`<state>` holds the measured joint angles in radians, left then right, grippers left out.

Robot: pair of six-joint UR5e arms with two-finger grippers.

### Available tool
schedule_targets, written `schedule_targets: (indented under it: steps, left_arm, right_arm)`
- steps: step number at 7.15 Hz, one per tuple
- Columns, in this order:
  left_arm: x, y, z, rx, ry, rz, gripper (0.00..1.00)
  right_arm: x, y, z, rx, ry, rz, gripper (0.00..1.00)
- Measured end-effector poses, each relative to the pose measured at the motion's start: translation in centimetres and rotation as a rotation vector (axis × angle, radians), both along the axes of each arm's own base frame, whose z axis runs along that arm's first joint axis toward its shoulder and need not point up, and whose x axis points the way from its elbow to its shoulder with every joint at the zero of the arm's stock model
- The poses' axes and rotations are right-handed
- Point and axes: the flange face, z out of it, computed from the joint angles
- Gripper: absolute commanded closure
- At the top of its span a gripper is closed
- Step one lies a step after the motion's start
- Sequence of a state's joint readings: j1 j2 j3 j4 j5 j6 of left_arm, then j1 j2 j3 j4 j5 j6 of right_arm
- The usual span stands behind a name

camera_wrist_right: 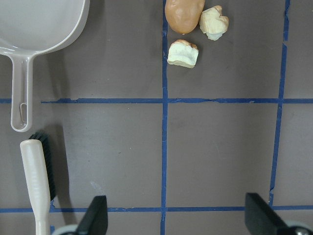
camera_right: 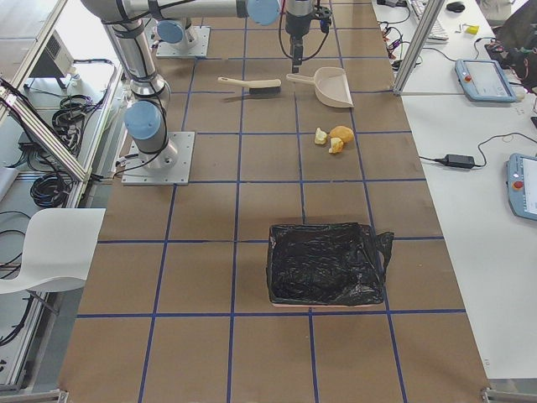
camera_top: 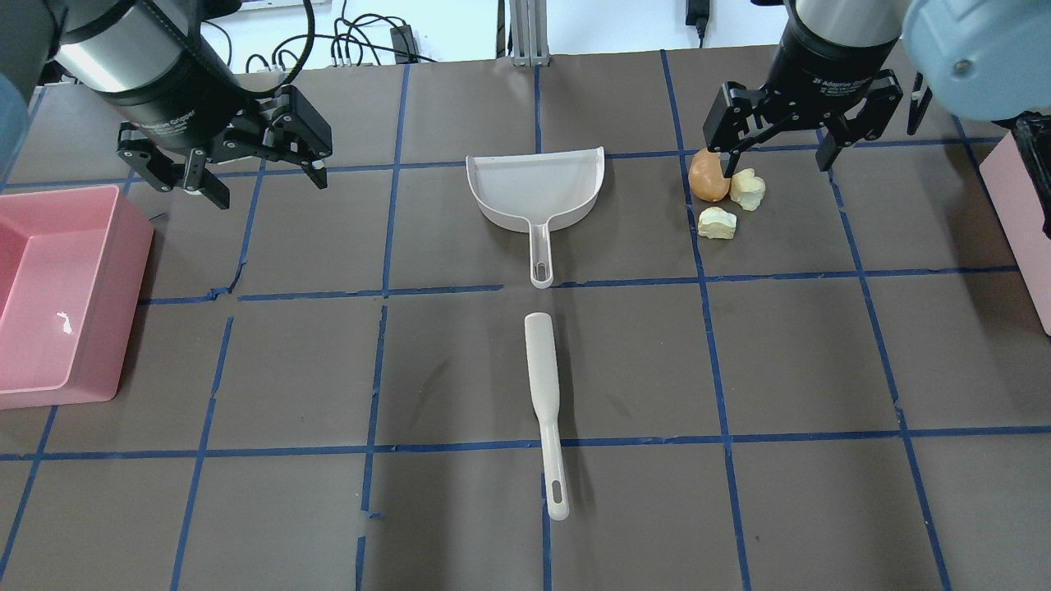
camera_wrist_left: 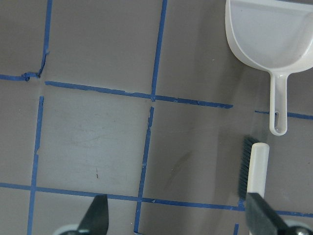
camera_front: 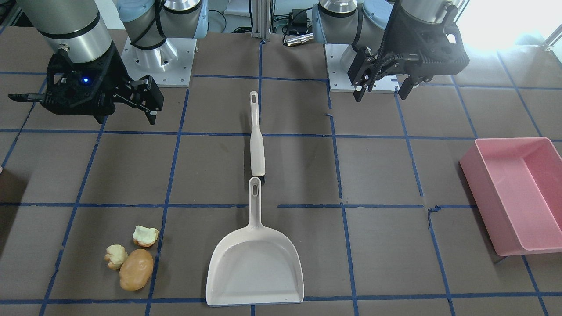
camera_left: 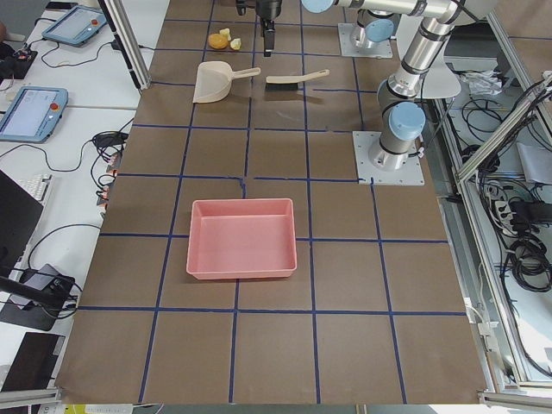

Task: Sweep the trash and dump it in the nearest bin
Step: 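Move the left gripper toward the white brush handle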

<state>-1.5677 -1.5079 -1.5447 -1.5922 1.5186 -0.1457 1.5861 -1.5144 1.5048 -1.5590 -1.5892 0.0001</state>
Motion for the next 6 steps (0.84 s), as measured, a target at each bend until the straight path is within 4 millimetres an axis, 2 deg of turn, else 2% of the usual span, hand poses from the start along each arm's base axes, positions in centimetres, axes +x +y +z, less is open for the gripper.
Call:
schedule_targets:
  steps: [4, 6]
  left_arm:
    - [-0.1, -0.1, -0.1, 0.005, -0.001, -0.004, 0.0]
    - [-1.9, 0.1, -1.0, 0.028, -0.004, -0.04, 0.0]
  right_arm:
    - [0.0, -0.1, -0.1, 0.0, -0.001, -0.003, 0.0]
    - [0.0, 0.0, 0.0, -0.001, 0.0, -0.002, 0.0]
